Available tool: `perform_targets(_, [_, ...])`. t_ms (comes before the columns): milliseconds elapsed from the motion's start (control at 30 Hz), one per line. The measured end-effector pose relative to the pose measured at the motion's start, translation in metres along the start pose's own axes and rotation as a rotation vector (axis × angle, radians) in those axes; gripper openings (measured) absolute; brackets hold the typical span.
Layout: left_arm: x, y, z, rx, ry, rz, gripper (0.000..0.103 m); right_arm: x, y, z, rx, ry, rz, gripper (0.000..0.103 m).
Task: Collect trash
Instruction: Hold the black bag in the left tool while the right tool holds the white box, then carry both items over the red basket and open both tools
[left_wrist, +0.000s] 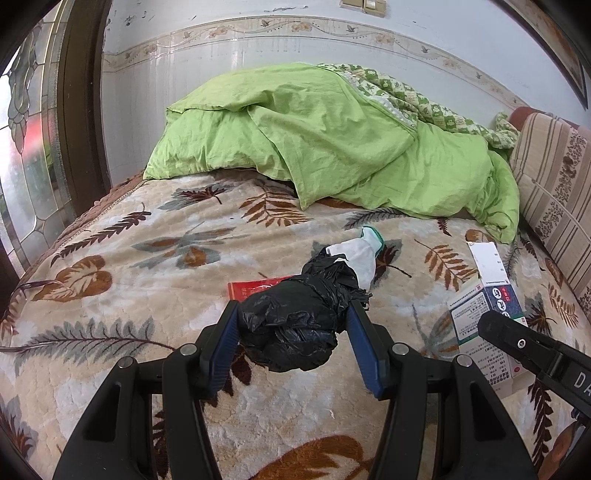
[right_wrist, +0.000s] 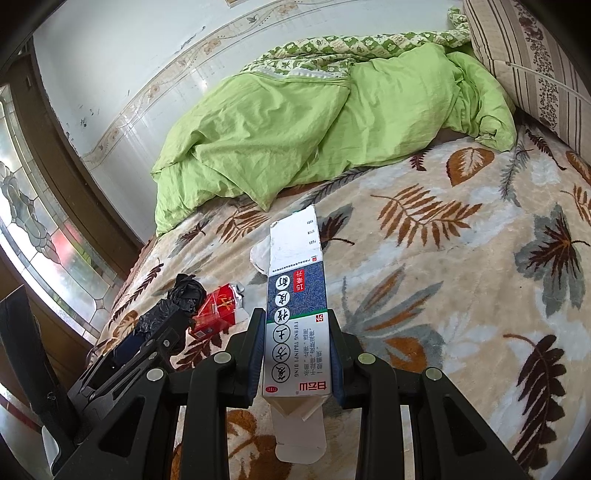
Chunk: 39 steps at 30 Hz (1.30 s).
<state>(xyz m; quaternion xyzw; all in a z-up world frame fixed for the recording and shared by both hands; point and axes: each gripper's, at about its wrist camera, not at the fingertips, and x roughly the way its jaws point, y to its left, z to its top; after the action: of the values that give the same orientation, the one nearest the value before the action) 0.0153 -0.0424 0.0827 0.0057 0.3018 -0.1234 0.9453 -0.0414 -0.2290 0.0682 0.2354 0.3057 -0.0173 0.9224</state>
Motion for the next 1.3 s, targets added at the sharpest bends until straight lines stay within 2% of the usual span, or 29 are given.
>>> perform_targets(767, [-0.0019, 0.0047, 0.0014, -0.009, -0.005, 0.033, 0.056, 0.0000, 0.0013, -0.0004, 0.000, -0.001, -0.001, 0.032])
perform_targets(1300, [-0.0014, 0.0037, 0.0012, -0.006, -0.008, 0.031, 0.056, 0.0006, 0.0031, -0.0014, -0.002, -0.001, -0.002, 0.032])
